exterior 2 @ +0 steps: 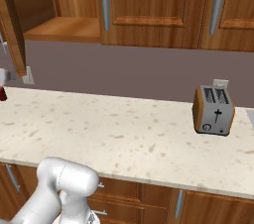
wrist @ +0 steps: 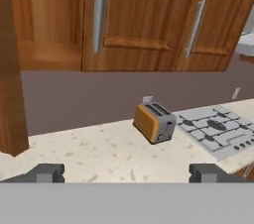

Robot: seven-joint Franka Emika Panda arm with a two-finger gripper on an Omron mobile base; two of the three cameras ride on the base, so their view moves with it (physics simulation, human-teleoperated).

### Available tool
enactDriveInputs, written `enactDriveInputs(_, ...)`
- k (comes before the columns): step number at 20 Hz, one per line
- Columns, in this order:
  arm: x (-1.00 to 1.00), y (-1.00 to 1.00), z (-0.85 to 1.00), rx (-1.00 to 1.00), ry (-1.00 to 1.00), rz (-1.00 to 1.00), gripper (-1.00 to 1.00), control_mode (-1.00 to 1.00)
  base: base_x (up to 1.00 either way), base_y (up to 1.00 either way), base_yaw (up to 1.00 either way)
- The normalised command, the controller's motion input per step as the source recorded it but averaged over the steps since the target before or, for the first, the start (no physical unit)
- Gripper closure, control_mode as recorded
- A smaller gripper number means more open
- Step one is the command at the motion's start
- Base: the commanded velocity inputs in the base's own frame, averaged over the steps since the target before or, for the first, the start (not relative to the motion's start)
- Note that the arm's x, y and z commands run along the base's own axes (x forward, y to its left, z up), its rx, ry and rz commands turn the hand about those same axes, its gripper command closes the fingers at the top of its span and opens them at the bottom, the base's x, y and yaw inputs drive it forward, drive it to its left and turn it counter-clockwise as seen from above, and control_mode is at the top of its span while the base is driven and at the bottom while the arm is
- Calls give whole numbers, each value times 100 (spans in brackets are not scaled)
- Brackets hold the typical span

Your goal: Close all open cabinet doors.

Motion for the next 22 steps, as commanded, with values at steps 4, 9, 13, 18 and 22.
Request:
enactDriveInputs(4, -7, 87, -9, -4, -11, -7, -100, -100, 0, 0, 0)
enactDriveInputs(9, -5, 74, -20, -1, -17, -4, -100, -100, 0, 0, 0)
enactDriveInputs(13, 13, 51, -14, 0, -18, -1, -100, -100, 0, 0, 0)
enactDriveInputs(18, 32, 27, -26, 0, -21, 0, -100, -100, 0, 0, 0)
enactDriveInputs(22, 45, 4, -25, 1, -12, 0, -100, -100, 0, 0, 0)
